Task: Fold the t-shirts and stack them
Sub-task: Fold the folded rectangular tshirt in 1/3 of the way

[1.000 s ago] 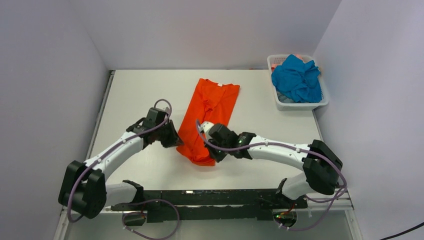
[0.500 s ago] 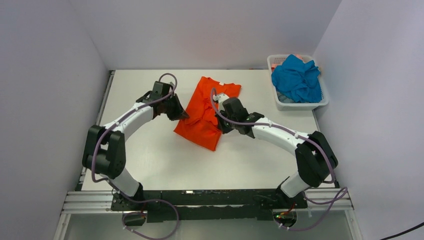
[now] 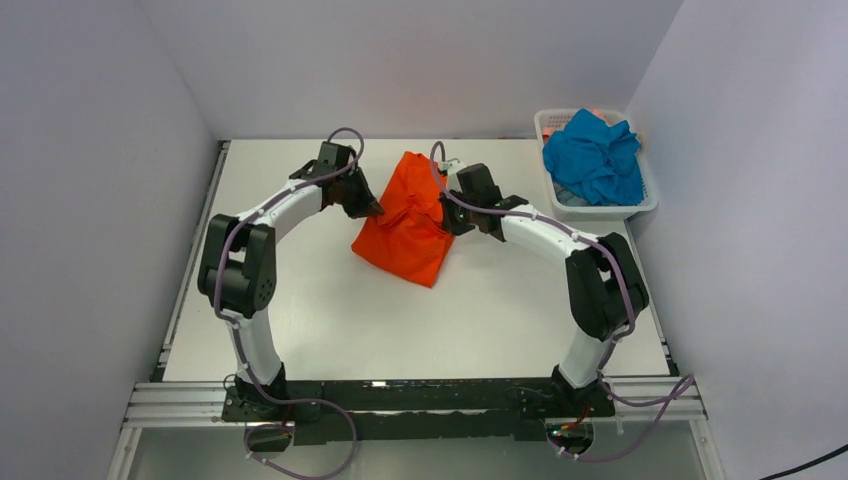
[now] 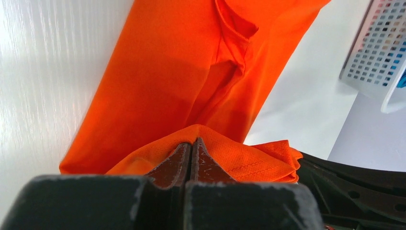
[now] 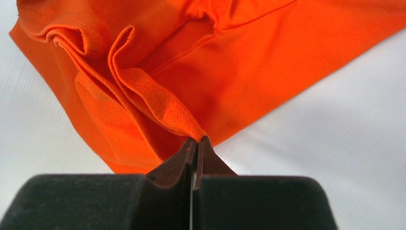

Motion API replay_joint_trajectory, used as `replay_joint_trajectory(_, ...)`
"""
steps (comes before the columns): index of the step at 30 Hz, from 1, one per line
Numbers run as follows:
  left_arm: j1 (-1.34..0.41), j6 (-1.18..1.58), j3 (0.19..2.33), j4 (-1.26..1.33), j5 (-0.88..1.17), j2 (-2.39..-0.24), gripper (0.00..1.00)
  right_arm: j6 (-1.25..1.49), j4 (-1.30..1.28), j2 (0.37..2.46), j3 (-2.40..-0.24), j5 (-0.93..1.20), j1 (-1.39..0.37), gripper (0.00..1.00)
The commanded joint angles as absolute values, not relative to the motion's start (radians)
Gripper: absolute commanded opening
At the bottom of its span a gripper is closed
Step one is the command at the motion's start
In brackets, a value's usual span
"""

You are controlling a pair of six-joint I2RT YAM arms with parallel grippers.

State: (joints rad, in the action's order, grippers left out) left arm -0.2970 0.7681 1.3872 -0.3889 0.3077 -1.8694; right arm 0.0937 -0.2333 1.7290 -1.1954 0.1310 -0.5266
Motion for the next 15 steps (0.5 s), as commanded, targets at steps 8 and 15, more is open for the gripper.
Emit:
replay_joint_trajectory(8, -0.259, 0.744, 1.557, -0.384, 0.284, -2.020, 0.01, 0.078, -0.183, 1.915, -1.362, 0.160, -0.462, 0.00)
replay_joint_trajectory(15, -0.245, 0.683, 1.647, -0.418, 0.333, -2.038, 0.98, 0.213, -0.231, 1.930, -1.467, -0.109, -0.447, 0.75)
